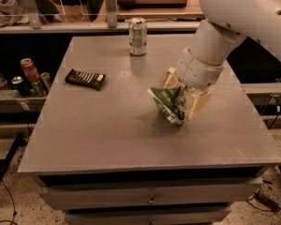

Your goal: Pick green jalapeno chip bag

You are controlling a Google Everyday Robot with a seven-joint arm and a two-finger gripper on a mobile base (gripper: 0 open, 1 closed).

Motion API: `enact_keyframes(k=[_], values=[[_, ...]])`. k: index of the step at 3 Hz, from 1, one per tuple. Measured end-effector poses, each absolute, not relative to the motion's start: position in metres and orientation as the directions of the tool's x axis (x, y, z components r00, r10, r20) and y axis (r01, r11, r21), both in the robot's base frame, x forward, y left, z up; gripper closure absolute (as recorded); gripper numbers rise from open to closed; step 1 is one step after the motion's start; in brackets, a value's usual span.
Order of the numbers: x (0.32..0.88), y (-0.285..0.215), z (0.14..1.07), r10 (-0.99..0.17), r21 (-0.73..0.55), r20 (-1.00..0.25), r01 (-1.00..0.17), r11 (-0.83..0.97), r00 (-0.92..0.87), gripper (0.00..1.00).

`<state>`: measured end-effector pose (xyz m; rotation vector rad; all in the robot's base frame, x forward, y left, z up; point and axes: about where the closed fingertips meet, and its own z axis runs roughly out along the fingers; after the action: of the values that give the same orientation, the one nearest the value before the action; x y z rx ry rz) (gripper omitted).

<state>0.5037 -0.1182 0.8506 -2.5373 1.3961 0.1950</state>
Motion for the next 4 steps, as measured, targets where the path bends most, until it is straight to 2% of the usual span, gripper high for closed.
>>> enact_keyframes(k=[2,3,4], values=[[0.544,-0.139,0.884,-0.843,-0.223,-0.173,-0.854,-0.47,0.509,0.88],[0.562,-0.149,0.924,-0.857,-0.293,-0.128,-0.844,-0.449,0.5,1.0],[0.576,-0.157,0.966,-0.869,-0.365,-0.086,-0.827,-0.428,0.487,1.0]])
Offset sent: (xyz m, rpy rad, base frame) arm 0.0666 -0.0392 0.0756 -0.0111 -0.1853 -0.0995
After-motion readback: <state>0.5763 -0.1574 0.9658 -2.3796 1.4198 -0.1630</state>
